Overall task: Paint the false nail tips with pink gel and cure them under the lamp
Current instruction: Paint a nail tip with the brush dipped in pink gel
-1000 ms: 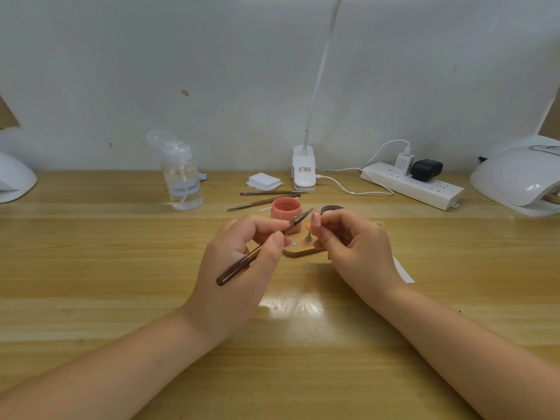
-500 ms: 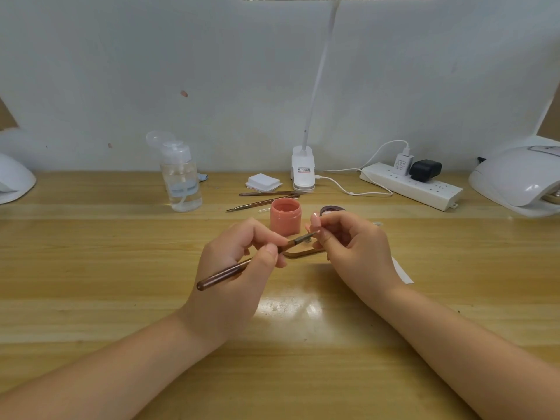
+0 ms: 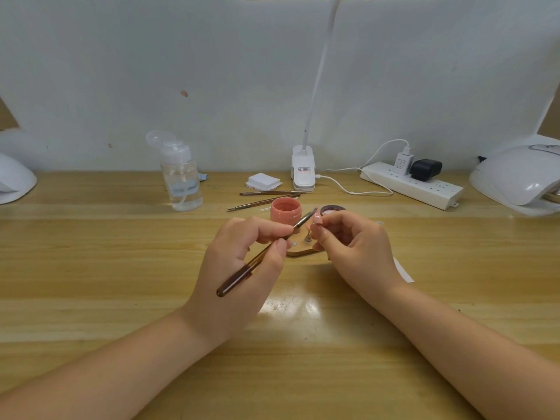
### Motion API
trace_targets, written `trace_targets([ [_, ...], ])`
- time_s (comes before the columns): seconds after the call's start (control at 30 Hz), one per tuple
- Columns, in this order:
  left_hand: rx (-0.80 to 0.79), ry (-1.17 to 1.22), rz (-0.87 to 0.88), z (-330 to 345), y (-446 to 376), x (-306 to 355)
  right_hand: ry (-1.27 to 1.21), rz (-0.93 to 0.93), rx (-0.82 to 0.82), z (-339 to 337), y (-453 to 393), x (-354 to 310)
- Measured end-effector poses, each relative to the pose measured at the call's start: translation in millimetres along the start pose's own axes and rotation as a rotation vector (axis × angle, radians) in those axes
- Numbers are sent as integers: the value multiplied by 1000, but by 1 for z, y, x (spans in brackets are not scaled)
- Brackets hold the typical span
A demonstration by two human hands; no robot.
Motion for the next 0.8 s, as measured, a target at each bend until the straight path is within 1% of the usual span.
trace_targets([
  [0.1, -23, 7, -21, 2, 0, -3, 16, -5, -5, 0, 0, -1],
  [0.3, 26, 98, -25, -3, 0, -3, 6, 4, -5, -1, 0, 1],
  [0.47, -29, 51, -46, 3, 0, -5, 2, -11, 7, -1, 0, 0],
  [0.67, 22, 117, -22, -3, 1, -3, -25, -1, -4, 0, 0, 1],
  [0.8, -10, 84, -42, 1, 0, -5, -18, -16, -6, 0, 0, -1],
])
Point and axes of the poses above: each hand's wrist, its own y-axis away from the middle knuckle, its own z-axis out of the palm, x = y × z, the point moved 6 cm from there along -y, towards the middle knuckle, and after that the axes turned 1 degree about z, right-handed, at the moved point
